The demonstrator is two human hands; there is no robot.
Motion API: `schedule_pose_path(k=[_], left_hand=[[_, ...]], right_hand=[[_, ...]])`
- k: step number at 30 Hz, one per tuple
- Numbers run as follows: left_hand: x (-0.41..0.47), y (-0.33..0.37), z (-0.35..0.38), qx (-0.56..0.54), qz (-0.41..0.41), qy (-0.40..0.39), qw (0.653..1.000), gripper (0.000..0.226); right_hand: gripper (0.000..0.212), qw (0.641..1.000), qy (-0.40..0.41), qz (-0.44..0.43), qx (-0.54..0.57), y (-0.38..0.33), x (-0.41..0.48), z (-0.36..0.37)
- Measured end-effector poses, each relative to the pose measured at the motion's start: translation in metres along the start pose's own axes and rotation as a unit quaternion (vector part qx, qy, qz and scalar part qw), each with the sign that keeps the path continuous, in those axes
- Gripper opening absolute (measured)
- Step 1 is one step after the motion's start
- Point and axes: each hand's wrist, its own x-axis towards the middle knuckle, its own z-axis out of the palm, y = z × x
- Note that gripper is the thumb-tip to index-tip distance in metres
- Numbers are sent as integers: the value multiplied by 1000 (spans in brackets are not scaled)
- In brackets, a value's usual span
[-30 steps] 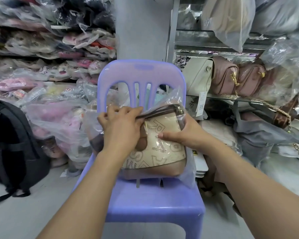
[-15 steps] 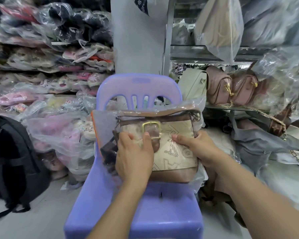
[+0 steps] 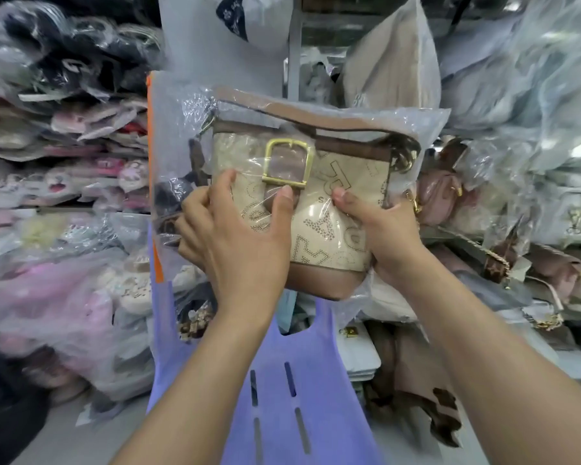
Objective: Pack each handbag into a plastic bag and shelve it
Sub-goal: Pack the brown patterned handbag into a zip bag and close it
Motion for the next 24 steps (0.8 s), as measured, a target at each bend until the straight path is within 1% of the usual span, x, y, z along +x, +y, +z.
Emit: schedule_pose_path(k=[2,3,6,9,10,13,15,19,21,22,24], left_hand=[[20,19,6,-23,12,-9,1000,64],[30,29,9,-34,19,-13,999,65],[60,57,14,-71,34,-25,997,66],[88,84,18,-117,40,-46,991,69],[96,92,20,-135,42,-52,989,70],[117,110,27,-184,53,-80,978,70],[129,117,33,-198,62,-106,973,72],[139,124,43,-213,98,-165,958,83],[140,124,50,-197,113,-171,959,77],[141,125,53,-168,113,-170,964,74],[141,125,59,-98,100,-178,974,70]], right_hand=[[34,999,24,-21,-15,-28,10,3],[36,999,35,-32,-21,-40,15,5],[32,995,81,-49,-36,-79,25,11],[20,990,112,-66,-56,-116,37,15],[19,988,120,-70,-64,-127,40,16],[32,981,149,-78,-96,-155,50,18],[33,975,166,-87,-120,-165,58,19],[41,966,210,-93,-120,-174,71,23],[33,964,210,-97,-128,-174,81,23],[36,963,210,-99,-133,-174,85,25],[61,958,225,-91,-152,-170,94,27]])
